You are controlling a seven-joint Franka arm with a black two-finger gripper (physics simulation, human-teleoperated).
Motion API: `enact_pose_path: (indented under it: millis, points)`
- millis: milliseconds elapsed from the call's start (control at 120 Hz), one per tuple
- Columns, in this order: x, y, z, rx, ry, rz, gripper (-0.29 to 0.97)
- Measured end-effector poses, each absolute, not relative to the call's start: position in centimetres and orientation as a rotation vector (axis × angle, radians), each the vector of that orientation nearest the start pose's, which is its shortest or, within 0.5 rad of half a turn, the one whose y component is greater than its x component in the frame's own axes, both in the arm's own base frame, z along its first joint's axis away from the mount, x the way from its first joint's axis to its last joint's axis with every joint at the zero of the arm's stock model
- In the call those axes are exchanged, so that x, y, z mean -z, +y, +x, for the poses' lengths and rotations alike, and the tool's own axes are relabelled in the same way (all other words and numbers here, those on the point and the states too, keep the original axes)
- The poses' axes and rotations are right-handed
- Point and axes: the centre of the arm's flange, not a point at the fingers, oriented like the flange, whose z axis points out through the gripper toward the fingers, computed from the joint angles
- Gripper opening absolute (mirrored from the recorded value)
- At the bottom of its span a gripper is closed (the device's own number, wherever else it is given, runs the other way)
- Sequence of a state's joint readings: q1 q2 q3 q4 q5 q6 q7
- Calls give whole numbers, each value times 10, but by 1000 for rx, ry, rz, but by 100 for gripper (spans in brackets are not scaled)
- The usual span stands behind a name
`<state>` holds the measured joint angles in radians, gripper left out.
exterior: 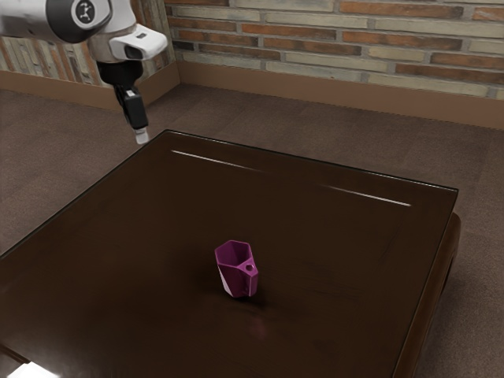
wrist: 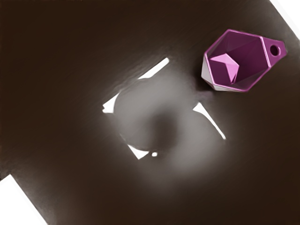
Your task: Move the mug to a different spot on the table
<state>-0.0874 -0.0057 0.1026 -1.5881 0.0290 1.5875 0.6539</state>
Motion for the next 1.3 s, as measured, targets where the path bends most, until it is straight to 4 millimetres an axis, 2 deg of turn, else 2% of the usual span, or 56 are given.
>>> enact_pose_path:
  millis: [175,242,408,467,500,542,625,683,733,767,792,825,917,958,1125,1300]
  points:
    - [-618,14,553,-20,1018,-2946,68]
    - [-611,14,548,-44,1037,-2946,68]
    - [-579,-1,558,-148,1276,-2813,68]
    - [-558,-14,568,-186,1393,-2747,68]
    - [-551,-34,571,-194,1482,-2696,68]
    - [-545,-76,570,-187,1626,-2608,68]
    - [-531,-177,537,-173,1929,-2380,68]
    - [-513,-236,512,-170,2105,-2217,68]
    - [-498,-274,497,-168,2219,-2101,68]
    - [-490,-287,493,-167,2265,-2053,68]
    - [-483,-286,494,-168,2279,-2039,68]
    - [-472,-272,505,-176,2272,-2055,68]
    - [-448,-192,550,-205,2163,-2167,68]
    - [-439,-174,559,-217,2150,-2178,68]
    - [-408,-188,564,-249,2238,-2098,68]
    - [-361,-206,572,-318,2327,-2056,68]
